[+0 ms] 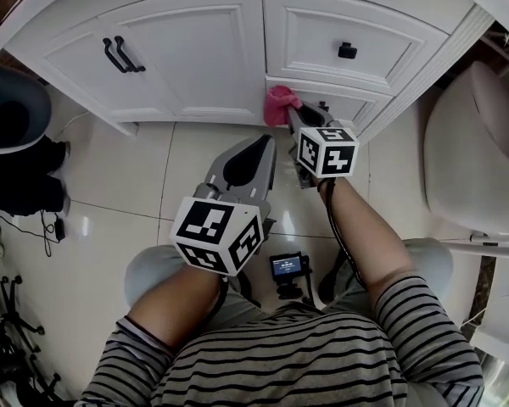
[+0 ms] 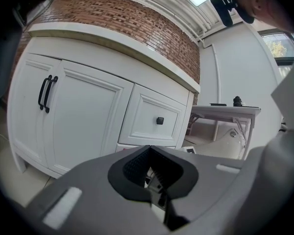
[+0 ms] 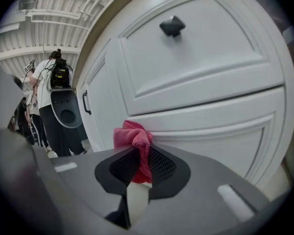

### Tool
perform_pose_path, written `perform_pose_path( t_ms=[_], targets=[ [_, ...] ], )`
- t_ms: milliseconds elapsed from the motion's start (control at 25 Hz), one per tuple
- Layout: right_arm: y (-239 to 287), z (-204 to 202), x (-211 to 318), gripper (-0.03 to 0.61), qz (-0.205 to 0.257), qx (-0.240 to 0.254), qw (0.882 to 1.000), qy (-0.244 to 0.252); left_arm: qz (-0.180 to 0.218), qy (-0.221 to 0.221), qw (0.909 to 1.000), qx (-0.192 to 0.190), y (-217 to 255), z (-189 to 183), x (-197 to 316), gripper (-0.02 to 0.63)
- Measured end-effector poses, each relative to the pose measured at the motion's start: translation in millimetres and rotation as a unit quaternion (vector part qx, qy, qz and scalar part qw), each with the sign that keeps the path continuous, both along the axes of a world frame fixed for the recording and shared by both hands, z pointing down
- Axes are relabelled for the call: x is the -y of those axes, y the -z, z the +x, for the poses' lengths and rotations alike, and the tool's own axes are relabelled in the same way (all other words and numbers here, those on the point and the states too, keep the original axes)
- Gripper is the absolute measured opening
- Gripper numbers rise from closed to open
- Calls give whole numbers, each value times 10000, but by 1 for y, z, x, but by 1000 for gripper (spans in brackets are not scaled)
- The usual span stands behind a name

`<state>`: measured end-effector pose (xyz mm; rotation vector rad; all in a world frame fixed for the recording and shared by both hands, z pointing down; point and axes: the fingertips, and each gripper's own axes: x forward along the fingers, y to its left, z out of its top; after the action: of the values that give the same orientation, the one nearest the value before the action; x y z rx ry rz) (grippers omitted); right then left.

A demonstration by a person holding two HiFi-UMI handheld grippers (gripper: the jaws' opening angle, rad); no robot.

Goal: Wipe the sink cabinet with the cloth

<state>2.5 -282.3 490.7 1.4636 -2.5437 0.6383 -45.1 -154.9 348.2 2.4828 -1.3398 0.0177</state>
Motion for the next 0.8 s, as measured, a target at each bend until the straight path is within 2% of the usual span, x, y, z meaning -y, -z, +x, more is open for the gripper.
perform_pose_path(
  t_ms=[160,400,600,800],
  targets=[
    [-48,4,21,49,-468,-137,9982,-359,-41,74,9998,-151,1,-9,3,-2],
    [-103,54,23,49,-956,-280,9908,-919,-154,-9,9997,-215,-6,-7,6,-3],
    [-117,100,19,49,-1088,-340,9856,-1253,-198,-72,9997,-151,-12,3,8,-2],
    [-113,169,11,48,-1183,-284,9731,-1955,-216,-120,9997,-62,-17,12,10,-2]
  ],
)
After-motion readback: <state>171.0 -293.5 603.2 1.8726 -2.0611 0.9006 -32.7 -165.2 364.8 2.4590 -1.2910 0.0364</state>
